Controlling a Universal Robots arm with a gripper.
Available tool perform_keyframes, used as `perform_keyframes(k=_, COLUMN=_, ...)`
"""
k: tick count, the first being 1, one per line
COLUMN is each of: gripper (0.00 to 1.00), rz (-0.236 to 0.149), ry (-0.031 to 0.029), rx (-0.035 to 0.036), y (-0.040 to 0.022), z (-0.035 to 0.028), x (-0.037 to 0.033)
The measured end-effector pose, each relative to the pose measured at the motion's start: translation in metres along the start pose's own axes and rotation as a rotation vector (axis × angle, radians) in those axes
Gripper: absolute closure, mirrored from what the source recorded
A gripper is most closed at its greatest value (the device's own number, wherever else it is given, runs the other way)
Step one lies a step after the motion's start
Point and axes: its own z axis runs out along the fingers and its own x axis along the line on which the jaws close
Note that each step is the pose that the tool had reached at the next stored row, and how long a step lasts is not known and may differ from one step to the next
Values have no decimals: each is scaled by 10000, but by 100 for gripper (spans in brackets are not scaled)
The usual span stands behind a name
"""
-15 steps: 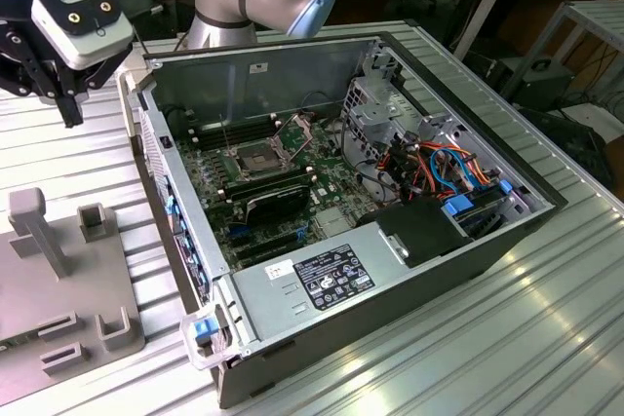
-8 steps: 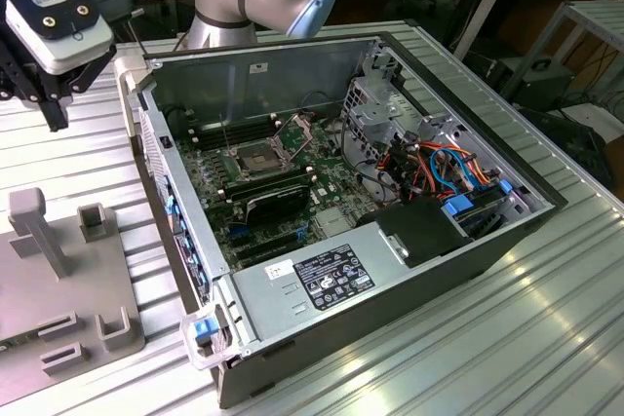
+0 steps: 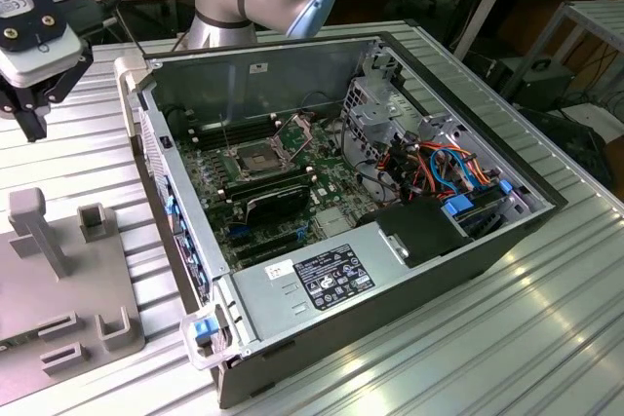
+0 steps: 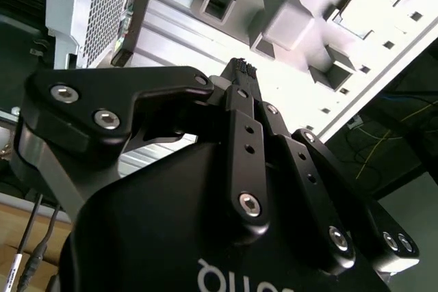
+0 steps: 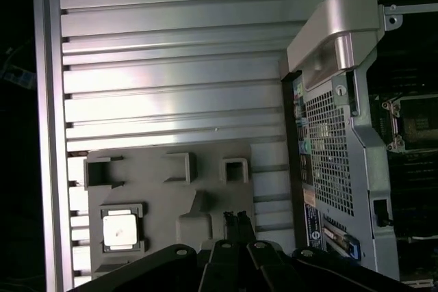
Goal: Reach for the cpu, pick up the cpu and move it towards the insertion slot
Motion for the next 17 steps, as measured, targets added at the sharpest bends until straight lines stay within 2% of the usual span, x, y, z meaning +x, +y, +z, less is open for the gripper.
perform_keyframes(k=4, gripper=89, rz=0, ry=-1, rx=-1, y=-57, z=-1, x=98)
perform_keyframes(k=6, gripper=89, rz=0, ry=0, rx=0, y=-97, z=-2, x=170)
perform_keyframes(k=17, gripper=89, rz=0, ry=0, rx=-1, y=-237, z=-4, x=415)
